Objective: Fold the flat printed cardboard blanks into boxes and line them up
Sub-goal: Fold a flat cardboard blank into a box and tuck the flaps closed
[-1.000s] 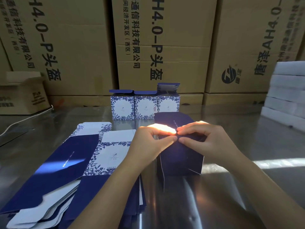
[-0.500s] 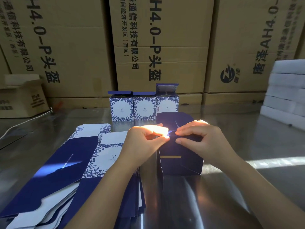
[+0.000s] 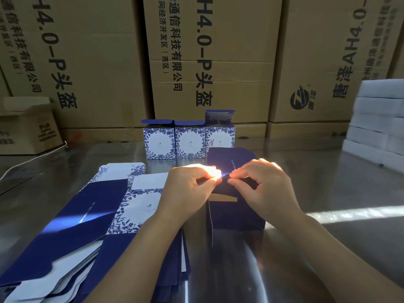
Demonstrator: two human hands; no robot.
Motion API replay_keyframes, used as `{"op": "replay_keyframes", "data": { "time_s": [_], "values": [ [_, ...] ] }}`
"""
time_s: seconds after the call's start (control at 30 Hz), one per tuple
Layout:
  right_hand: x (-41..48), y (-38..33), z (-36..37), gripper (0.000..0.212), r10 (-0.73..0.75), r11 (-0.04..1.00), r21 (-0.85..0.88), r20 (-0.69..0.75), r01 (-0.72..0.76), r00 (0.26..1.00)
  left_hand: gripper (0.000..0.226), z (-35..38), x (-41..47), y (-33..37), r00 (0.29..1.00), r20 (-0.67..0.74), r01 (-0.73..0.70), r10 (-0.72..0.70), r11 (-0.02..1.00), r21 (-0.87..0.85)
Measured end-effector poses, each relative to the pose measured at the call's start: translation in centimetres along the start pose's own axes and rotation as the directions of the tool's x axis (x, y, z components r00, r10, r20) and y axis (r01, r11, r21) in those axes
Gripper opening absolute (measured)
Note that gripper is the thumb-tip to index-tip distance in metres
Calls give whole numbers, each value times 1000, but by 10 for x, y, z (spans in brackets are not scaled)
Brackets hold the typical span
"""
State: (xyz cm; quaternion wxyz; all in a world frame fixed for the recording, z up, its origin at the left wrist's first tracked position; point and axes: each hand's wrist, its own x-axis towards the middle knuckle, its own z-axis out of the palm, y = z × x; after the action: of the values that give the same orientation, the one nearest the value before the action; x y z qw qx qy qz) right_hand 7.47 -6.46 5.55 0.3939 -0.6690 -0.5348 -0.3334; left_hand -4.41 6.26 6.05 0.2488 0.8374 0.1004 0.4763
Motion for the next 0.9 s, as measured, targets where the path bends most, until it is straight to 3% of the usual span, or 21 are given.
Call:
{"op": "replay_keyframes", "data": {
  "time_s": [0.2, 0.4, 0.5, 0.7, 0.9],
  "values": [
    [-1, 6, 7, 20, -156, 981, -124, -66, 147, 986, 8, 0, 0, -1, 1000, 0, 20, -20, 999, -42],
    [-1, 10, 10, 8, -226, 963, -171, -89, 208, 970, 14, -1, -1, 0, 999, 10, 34, -34, 999, -41],
    [-1, 10, 9, 8, -200, 971, -147, -48, 191, 979, 14, -1, -1, 0, 999, 15, 43, -43, 998, -37],
    [1, 13, 3, 10, -53, 996, 68, 24, 51, 998, 14, -1, -2, -1, 997, 20, 76, -76, 996, -45],
    [0, 20, -5, 11, -9, 996, 93, 83, 1, 996, 10, 0, -1, -3, 996, 16, 94, -93, 993, -65]
  ]
}}
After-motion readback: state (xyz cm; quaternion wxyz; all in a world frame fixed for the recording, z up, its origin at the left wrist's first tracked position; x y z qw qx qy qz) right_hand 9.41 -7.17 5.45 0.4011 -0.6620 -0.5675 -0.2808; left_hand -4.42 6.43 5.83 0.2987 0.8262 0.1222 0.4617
